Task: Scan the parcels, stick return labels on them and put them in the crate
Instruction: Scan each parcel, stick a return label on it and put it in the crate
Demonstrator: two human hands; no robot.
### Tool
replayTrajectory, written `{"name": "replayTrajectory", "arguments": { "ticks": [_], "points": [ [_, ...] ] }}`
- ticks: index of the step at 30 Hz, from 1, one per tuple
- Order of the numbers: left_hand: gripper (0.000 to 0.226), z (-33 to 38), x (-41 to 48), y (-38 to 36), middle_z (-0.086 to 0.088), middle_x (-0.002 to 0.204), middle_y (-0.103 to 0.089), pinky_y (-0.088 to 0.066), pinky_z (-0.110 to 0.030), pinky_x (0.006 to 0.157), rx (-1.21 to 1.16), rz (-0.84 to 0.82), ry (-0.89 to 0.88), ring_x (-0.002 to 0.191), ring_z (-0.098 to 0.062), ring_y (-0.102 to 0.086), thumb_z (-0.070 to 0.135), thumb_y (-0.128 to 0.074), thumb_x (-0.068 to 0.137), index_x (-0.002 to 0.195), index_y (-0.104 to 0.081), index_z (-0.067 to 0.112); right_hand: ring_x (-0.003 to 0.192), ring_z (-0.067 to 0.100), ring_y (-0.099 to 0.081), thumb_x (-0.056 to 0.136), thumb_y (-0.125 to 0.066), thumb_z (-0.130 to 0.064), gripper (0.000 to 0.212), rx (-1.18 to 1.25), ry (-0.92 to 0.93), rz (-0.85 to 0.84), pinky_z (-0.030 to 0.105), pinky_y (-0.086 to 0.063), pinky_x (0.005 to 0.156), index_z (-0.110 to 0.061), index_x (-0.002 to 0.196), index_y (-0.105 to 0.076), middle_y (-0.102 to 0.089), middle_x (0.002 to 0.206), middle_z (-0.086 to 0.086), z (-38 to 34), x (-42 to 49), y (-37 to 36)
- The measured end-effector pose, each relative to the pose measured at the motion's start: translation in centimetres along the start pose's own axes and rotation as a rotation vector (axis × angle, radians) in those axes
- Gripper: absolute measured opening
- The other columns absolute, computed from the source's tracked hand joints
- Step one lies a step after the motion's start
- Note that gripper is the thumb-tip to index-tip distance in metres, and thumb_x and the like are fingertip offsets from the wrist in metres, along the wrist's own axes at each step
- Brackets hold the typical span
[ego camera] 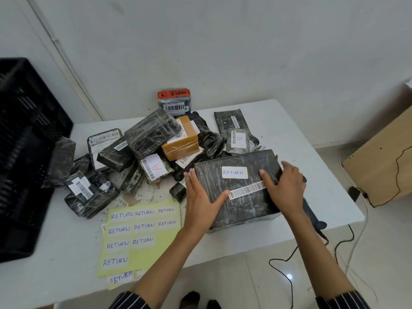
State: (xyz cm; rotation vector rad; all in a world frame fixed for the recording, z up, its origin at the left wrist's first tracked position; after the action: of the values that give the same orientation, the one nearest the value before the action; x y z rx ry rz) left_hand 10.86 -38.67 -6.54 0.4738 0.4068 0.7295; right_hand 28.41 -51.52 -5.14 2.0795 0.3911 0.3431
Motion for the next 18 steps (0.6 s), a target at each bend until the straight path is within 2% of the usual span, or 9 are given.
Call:
{"name": "replayTrajectory", "arguments": {
  "ticks": [2, 4, 6, 9, 12, 16, 18],
  "points": [
    [0.095, 0.0, -0.6, -0.2, -0.001, 0.158, -0.011, -0.020, -0.033, 0.115, -0.179, -0.052, 0.067, 0.143, -0.018, -0.018, 0.049, -0.058, 0.086, 0.150, 0.006, 0.021, 0.108, 0.031, -0.053, 0.088, -0.056, -0.046, 0.052, 0.158, -0.094, -0.118, 0.041, -0.044, 0.088, -0.005, 0.119, -0.048, -0.059, 0.118, 0.012, 0.2, -0.4, 0.6],
    [0.086, 0.3, -1.0, 0.1, 0.003, 0.153, -0.026, -0.029, -0.039, 0.113, -0.285, -0.052, 0.084, 0.137, -0.017, -0.031, 0.043, -0.057, 0.089, 0.149, 0.001, 0.026, 0.103, 0.027, -0.056, 0.091, -0.057, -0.036, 0.042, 0.300, -0.097, -0.171, 0.033, -0.043, 0.082, -0.005, 0.118, -0.049, -0.062, 0.116, 0.011, -0.2, -0.9, 1.7],
    [0.080, 1.0, -1.6, 1.0, 0.006, 0.150, -0.030, -0.032, -0.042, 0.112, -0.352, -0.034, 0.076, 0.135, -0.016, -0.035, 0.039, -0.055, 0.091, 0.149, -0.002, 0.029, 0.102, 0.023, -0.057, 0.092, -0.057, -0.032, 0.041, 0.348, -0.049, -0.153, 0.030, -0.042, 0.081, -0.006, 0.121, -0.049, -0.062, 0.116, 0.009, -0.9, -1.5, 3.3],
    [0.071, 2.5, -3.0, 3.5, 0.006, 0.144, -0.039, -0.039, -0.044, 0.107, -0.411, 0.043, 0.008, 0.128, -0.015, -0.044, 0.037, -0.055, 0.091, 0.147, -0.011, 0.033, 0.103, 0.020, -0.058, 0.090, -0.059, -0.033, 0.043, 0.428, 0.029, -0.110, 0.034, -0.046, 0.088, -0.011, 0.126, -0.048, -0.062, 0.117, 0.003, -2.6, -2.6, 5.8],
    [0.063, 4.2, -4.8, 7.4, 0.010, 0.135, -0.047, -0.044, -0.035, 0.101, -0.440, 0.136, -0.065, 0.117, -0.008, -0.051, 0.033, -0.054, 0.093, 0.146, -0.019, 0.032, 0.102, 0.015, -0.058, 0.089, -0.061, -0.032, 0.041, 0.547, 0.121, -0.109, 0.036, -0.048, 0.090, -0.018, 0.126, -0.050, -0.062, 0.114, -0.004, -5.7, -3.8, 7.9],
    [0.062, 5.6, -7.3, 13.9, 0.019, 0.129, -0.048, -0.043, -0.028, 0.097, -0.425, 0.289, -0.122, 0.112, -0.002, -0.051, 0.034, -0.055, 0.092, 0.144, -0.022, 0.036, 0.099, 0.009, -0.059, 0.089, -0.061, -0.030, 0.037, 0.694, 0.251, -0.148, 0.031, -0.050, 0.083, -0.026, 0.124, -0.051, -0.058, 0.105, -0.019, -11.3, -5.1, 9.7],
    [0.056, 5.9, -8.3, 17.1, 0.025, 0.121, -0.051, -0.045, -0.028, 0.096, -0.433, 0.364, -0.142, 0.107, 0.006, -0.052, 0.033, -0.056, 0.091, 0.139, -0.027, 0.040, 0.097, 0.006, -0.059, 0.089, -0.060, -0.028, 0.033, 0.766, 0.313, -0.183, 0.027, -0.050, 0.075, -0.031, 0.120, -0.051, -0.058, 0.105, -0.020, -14.4, -5.6, 10.2]
  ]
}}
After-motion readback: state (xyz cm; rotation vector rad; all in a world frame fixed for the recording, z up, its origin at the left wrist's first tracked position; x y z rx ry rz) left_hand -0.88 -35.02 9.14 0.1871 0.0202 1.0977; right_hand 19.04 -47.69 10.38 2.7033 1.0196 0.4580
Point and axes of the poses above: each hand's wrist, its own x-axis towards the middle knuckle, its own y-axis out of the back of the hand, z = x × y, the point moved 3 cm from there along x, towards the middle knuckle
